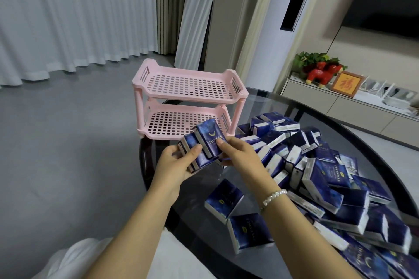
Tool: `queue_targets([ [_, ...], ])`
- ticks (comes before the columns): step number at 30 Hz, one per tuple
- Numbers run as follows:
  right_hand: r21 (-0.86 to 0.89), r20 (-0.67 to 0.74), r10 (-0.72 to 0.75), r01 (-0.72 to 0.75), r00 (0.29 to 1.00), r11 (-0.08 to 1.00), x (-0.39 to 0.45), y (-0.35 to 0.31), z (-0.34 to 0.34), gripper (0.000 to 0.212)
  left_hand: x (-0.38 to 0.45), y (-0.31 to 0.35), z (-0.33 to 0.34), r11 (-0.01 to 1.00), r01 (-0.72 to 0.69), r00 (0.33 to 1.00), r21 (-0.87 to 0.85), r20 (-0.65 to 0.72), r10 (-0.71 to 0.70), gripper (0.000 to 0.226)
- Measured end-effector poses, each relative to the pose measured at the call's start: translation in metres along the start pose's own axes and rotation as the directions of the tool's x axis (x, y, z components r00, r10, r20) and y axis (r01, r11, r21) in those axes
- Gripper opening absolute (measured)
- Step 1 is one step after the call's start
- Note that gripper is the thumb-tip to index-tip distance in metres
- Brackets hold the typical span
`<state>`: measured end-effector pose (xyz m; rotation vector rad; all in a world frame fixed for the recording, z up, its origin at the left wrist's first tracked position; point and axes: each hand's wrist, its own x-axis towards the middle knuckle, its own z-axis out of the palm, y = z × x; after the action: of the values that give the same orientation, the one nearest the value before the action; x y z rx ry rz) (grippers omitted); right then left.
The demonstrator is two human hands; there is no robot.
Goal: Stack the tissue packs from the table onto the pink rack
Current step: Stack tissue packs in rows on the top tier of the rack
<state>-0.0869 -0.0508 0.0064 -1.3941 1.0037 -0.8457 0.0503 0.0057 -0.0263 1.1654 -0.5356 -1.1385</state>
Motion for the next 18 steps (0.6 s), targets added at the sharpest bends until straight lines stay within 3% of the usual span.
queue_targets([
  [7, -0.064, -0.046, -0.056, 0.053, 0.997, 0.997, 0.000, 0.008, 0.013, 0.021, -0.001, 0.006, 0.003, 0.999, 0.007, 1.000, -0.053, 0.008, -0.006, 0.059],
  [12, -0.076, 0.051, -0.041, 0.045, 0.998, 0.996, 0.002, 0.010, 0.007, 0.021, 0.001, 0.007, 0.003, 0.999, 0.036, 0.999, 0.015, 0.027, -0.036, 0.048],
  [14, -0.042, -0.005, 0.010, -0.010, 1.000, 0.999, 0.008, 0.007, 0.001, 0.025, 0.004, 0.006, 0.000, 0.998, 0.054, 0.998, 0.043, -0.040, -0.053, 0.040],
  [16, -0.330, -0.123, -0.043, 0.000, 0.991, 0.944, 0.020, 0.004, -0.012, 0.025, 0.006, 0.006, -0.003, 0.997, 0.065, 0.994, 0.029, -0.095, -0.062, 0.031],
  [18, -0.642, -0.111, -0.100, 0.006, 0.989, 0.767, 0.033, 0.002, -0.021, 0.030, 0.007, 0.007, -0.005, 0.998, 0.069, 0.991, -0.003, -0.116, -0.069, 0.023],
])
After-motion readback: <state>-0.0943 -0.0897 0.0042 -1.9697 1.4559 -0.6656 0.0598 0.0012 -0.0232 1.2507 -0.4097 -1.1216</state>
